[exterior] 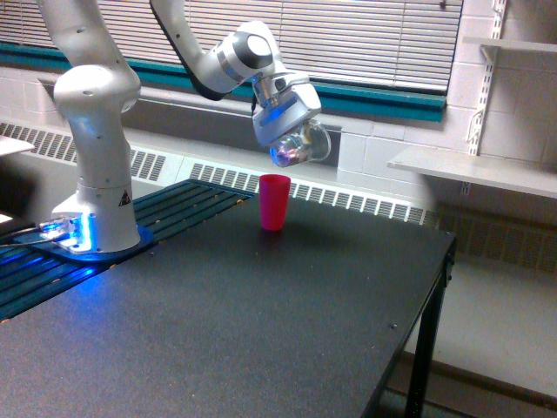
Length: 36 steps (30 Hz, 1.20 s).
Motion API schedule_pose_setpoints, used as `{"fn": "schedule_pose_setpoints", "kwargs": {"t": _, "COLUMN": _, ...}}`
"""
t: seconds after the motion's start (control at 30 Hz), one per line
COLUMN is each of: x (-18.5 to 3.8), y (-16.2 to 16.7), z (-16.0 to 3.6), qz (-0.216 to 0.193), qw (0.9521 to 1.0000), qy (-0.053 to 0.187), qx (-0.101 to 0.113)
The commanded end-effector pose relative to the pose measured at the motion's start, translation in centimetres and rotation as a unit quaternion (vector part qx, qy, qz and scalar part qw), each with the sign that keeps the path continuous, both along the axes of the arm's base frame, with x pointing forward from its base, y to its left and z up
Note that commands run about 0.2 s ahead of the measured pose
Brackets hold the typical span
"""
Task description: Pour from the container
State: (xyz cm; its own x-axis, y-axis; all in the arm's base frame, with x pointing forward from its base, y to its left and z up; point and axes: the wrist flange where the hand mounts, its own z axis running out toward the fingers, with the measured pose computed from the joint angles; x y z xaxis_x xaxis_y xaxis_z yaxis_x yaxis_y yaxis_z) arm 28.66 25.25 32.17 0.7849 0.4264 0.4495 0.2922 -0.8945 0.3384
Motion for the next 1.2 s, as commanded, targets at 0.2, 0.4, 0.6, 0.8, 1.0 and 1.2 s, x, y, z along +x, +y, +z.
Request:
{"fn": "schedule_pose_setpoints", "kwargs": {"t": 0.2, "x": -1.3, "y": -0.4, "z": -0.6, "qz": 0.004, "qw": 1.0000, "qy": 0.004, "qx": -0.007}}
{"fn": "schedule_pose_setpoints", "kwargs": {"t": 0.4, "x": -2.3, "y": 0.4, "z": -0.8, "qz": 0.016, "qw": 0.9998, "qy": 0.010, "qx": -0.007}}
{"fn": "schedule_pose_setpoints", "kwargs": {"t": 0.6, "x": -3.4, "y": 1.3, "z": -1.1, "qz": 0.029, "qw": 0.9994, "qy": 0.018, "qx": -0.008}}
{"fn": "schedule_pose_setpoints", "kwargs": {"t": 0.8, "x": -4.0, "y": 1.7, "z": -1.7, "qz": 0.036, "qw": 0.9990, "qy": 0.022, "qx": -0.012}}
{"fn": "schedule_pose_setpoints", "kwargs": {"t": 1.0, "x": -4.3, "y": 1.5, "z": -2.4, "qz": 0.038, "qw": 0.9987, "qy": 0.028, "qx": -0.018}}
{"fn": "schedule_pose_setpoints", "kwargs": {"t": 1.2, "x": -4.4, "y": 0.8, "z": -3.2, "qz": 0.036, "qw": 0.9985, "qy": 0.033, "qx": -0.026}}
